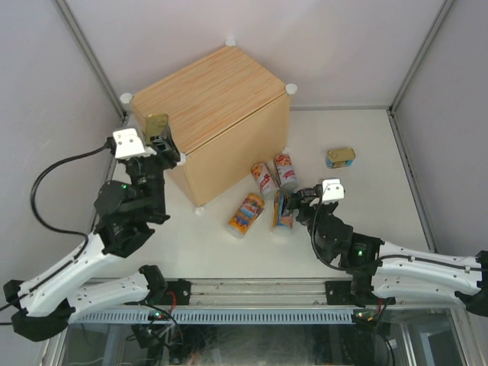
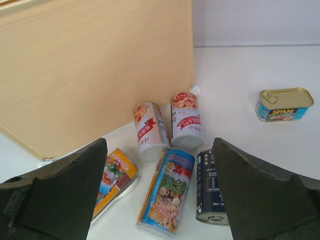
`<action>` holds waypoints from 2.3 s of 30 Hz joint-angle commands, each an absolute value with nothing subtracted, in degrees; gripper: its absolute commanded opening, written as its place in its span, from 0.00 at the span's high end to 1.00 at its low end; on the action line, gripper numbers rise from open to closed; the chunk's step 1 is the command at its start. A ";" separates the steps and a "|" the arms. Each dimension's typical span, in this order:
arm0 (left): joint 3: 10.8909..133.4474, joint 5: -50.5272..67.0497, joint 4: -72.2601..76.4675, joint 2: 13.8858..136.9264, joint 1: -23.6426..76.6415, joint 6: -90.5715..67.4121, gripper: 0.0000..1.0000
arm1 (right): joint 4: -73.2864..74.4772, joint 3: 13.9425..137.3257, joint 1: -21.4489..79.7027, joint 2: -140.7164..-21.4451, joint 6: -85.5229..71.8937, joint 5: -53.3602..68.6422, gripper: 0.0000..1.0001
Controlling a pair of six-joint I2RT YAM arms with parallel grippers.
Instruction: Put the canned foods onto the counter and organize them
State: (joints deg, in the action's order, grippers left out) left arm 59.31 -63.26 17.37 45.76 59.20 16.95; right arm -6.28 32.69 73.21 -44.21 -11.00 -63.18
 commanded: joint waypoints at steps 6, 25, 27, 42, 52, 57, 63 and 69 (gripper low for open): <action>64.64 -35.84 16.19 57.14 37.08 2.78 1.00 | -14.10 35.43 63.18 -48.34 -10.22 -50.20 0.14; 65.40 -36.44 23.19 67.97 22.57 -3.95 0.99 | -19.14 35.73 54.57 -58.20 -14.11 -38.75 0.13; 65.79 -34.65 20.74 66.22 22.51 -5.83 0.78 | -18.69 36.23 54.58 -58.52 -14.21 -38.68 0.12; 73.37 -24.97 -7.59 63.87 22.45 -10.28 0.11 | -16.00 37.09 55.47 -56.50 -14.67 -39.80 0.11; 72.75 -25.70 -10.50 66.79 22.59 -11.29 0.09 | -14.79 37.10 55.59 -55.96 -14.82 -39.99 0.10; 71.12 -25.40 -9.71 67.11 22.73 -11.22 0.16 | -14.58 37.10 55.55 -56.45 -15.25 -40.11 0.10; 70.74 -26.89 -8.79 68.36 22.94 -10.92 0.48 | -14.76 37.10 55.61 -57.23 -15.60 -40.19 0.10; 70.46 -30.78 -7.82 69.71 23.11 -10.42 0.71 | -15.46 37.16 55.40 -58.36 -15.75 -40.18 0.10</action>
State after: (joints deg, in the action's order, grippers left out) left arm 70.37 -27.18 -9.17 68.69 23.07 -10.98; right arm -13.78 34.68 55.27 -57.76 -14.44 -39.75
